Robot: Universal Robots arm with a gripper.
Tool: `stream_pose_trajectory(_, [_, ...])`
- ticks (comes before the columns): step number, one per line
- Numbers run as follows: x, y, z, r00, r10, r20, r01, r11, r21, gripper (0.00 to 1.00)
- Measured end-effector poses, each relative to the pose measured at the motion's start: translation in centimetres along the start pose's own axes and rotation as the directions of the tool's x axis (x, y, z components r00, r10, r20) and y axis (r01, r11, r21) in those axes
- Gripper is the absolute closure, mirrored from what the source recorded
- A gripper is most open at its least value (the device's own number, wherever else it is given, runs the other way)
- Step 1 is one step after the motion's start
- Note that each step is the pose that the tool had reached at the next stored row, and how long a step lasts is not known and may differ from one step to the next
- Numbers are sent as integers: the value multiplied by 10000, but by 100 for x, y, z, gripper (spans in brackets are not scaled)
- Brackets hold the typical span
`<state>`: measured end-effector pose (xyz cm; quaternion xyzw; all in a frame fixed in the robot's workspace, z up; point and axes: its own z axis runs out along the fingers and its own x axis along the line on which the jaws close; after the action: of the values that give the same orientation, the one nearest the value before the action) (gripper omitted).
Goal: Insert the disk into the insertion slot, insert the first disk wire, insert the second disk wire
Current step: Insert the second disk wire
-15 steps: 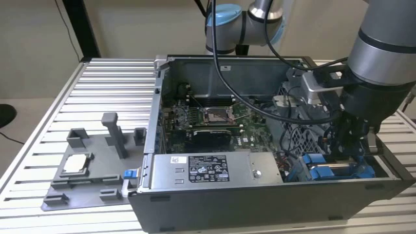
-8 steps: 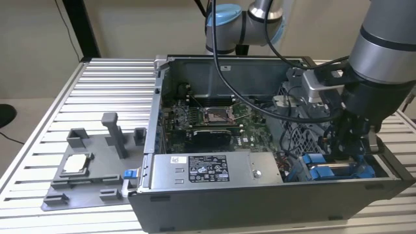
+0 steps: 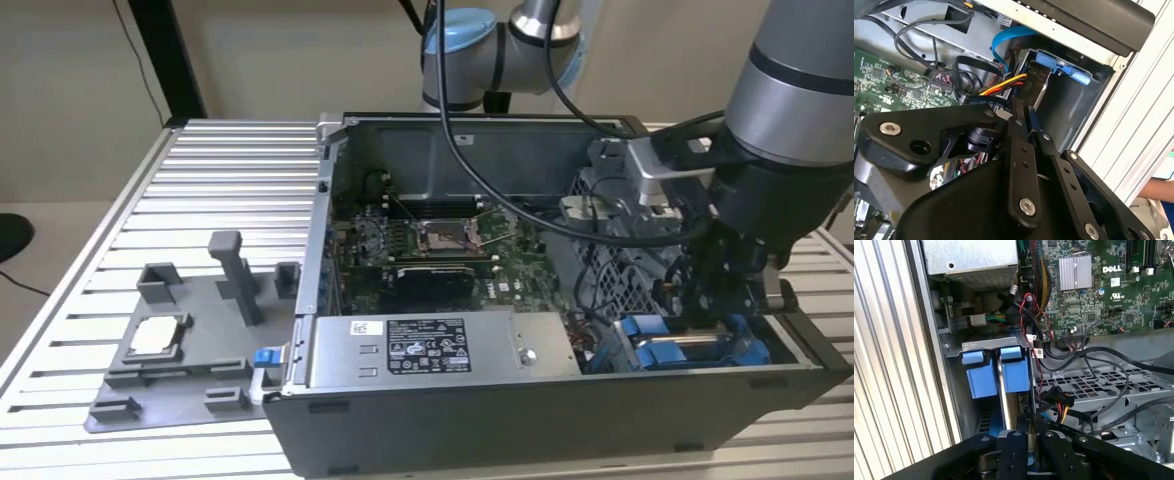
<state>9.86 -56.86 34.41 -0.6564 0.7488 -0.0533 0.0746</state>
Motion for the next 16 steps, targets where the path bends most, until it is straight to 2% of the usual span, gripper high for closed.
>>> stream_pose_trajectory(16, [6, -11, 40, 10000, -1, 2, 1, 10000, 0, 100])
